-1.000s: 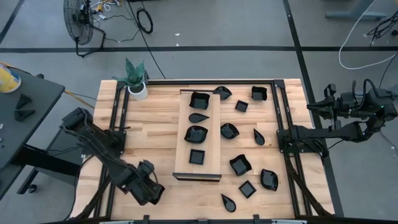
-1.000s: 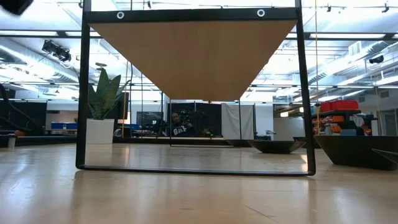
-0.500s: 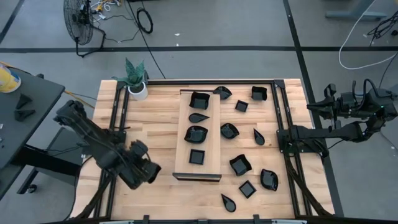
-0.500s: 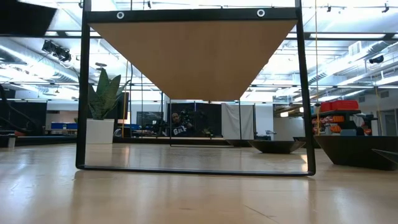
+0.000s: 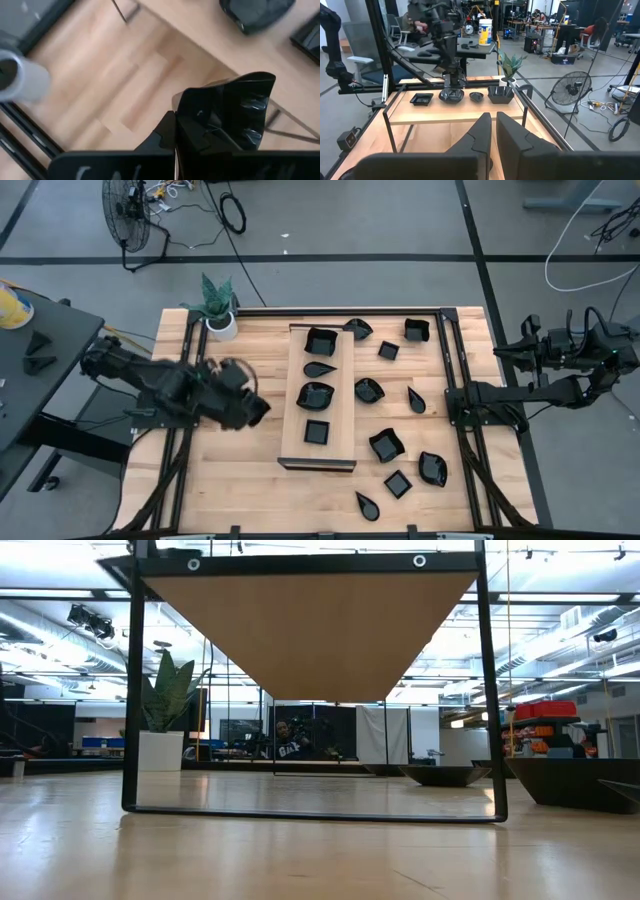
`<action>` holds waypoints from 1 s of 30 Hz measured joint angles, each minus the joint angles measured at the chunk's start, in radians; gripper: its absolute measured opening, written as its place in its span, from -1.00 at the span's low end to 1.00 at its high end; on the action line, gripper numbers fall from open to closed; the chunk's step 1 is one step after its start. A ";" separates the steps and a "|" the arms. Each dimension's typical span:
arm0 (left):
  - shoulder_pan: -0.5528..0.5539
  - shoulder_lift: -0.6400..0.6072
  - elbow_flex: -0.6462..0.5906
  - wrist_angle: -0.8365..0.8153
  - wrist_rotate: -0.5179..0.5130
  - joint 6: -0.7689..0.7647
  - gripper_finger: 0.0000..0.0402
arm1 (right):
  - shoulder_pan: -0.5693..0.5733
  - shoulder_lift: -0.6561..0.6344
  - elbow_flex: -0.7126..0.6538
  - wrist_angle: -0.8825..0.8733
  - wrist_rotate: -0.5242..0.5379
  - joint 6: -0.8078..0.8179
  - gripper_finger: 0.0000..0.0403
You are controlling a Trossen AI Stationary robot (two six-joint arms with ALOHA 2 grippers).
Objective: Pick & Place Mini shaped plates
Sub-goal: Stack the distorted square plate on top of the distorted square plate on the shelf
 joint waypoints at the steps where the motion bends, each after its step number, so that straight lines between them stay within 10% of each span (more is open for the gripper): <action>1: 0.024 -0.006 0.006 0.004 -0.010 0.050 -0.99 | 0.000 0.000 0.000 0.000 0.000 0.000 -0.83; 16: 0.407 -0.080 0.018 0.429 0.040 0.914 -0.99 | 0.000 0.000 0.000 0.000 0.000 0.000 -0.83; 30: 0.711 -0.079 0.018 0.751 0.288 1.312 -0.99 | 0.000 0.000 0.000 0.000 0.000 0.000 -0.83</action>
